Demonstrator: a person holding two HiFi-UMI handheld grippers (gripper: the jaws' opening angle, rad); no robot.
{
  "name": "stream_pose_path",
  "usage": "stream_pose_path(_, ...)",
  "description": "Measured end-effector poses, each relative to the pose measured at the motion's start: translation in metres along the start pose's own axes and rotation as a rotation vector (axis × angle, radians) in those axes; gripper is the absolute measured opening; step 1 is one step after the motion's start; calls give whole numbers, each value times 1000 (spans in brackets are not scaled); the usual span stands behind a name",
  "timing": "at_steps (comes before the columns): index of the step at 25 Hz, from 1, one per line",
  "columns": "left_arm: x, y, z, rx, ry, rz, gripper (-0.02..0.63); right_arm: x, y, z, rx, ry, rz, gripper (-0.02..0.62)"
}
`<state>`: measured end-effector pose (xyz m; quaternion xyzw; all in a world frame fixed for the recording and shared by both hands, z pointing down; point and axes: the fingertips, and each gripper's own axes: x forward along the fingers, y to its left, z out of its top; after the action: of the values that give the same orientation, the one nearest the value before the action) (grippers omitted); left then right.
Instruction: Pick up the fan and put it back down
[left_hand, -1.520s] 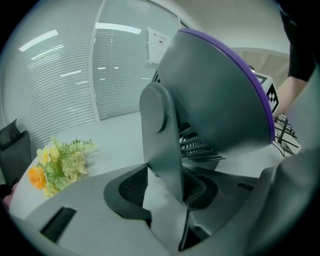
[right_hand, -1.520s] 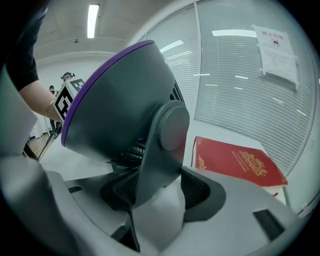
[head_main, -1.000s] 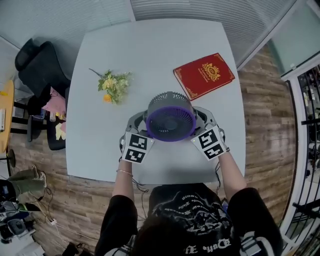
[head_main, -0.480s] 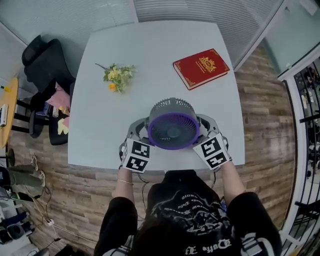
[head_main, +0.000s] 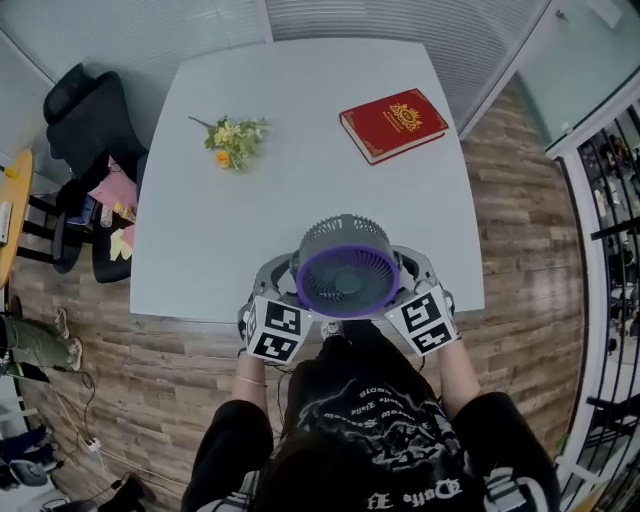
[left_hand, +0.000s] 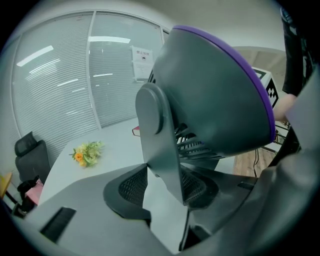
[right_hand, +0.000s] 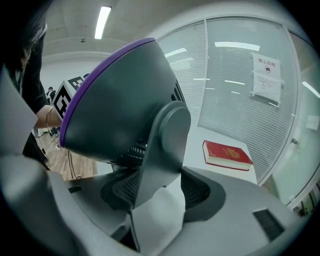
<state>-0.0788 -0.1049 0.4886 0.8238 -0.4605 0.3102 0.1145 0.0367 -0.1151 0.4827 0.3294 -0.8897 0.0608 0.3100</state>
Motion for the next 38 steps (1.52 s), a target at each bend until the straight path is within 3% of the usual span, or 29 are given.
stream_pose_path(14, -16, -1, -21, -127, 37, 110, 172, 9, 14, 3, -74, 15, 126, 239)
stream_pose_path(32, -28, 61, -15, -311, 47, 375, 163, 73, 4, 66, -250, -13, 350, 238)
stream_pose_path(38, -24, 85, -14, -311, 74, 449, 164, 99, 1, 86, -293, -49, 413, 238)
